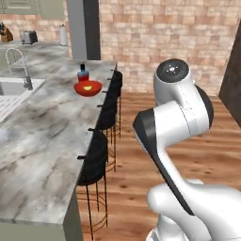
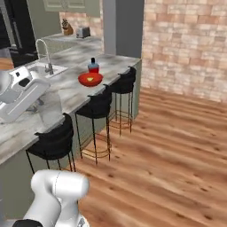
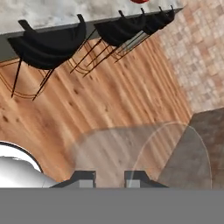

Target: There is a bowl on the dining counter. Grab a lemon wedge from the fridge and place it in the bowl. Then get the liquor bottle and glass cup from the cabinet and place them next to the bowl.

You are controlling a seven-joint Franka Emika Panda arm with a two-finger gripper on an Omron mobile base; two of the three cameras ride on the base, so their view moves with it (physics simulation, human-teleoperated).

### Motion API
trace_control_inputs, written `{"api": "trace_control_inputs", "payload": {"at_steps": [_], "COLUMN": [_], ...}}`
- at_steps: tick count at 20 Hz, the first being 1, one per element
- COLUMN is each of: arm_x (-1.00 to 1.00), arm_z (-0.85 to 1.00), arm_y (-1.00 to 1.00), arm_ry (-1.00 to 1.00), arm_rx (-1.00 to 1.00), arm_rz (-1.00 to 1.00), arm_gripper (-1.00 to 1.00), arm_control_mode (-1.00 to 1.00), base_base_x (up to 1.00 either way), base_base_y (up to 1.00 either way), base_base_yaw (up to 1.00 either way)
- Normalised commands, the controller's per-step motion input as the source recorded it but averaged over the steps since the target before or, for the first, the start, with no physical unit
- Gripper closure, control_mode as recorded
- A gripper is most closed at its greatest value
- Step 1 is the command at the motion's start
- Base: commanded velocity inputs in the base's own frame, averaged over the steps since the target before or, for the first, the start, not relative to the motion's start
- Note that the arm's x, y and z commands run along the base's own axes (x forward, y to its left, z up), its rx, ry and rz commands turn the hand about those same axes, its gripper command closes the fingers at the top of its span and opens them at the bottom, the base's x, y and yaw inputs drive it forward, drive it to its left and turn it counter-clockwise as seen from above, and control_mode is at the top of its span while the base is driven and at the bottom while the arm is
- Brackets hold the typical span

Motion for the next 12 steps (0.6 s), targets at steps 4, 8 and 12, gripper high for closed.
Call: {"api": "trace_control_inputs", "payload": {"at_steps": [4, 8, 12], "arm_x": [0.00, 0.00, 0.00], "arm_z": [0.00, 0.00, 0.00], "arm_y": [0.00, 0.00, 0.00], "arm_ry": [0.00, 0.00, 0.00], "arm_rx": [0.00, 0.00, 0.00], "arm_rz": [0.00, 0.00, 0.00], "arm_gripper": [1.00, 1.00, 1.00], "arm_control_mode": [1.00, 1.00, 1.00], "base_base_x": [0.88, 0.88, 0.69], "base_base_y": [-0.73, -0.70, -0.75], "base_base_yaw": [0.48, 0.50, 0.51]}}
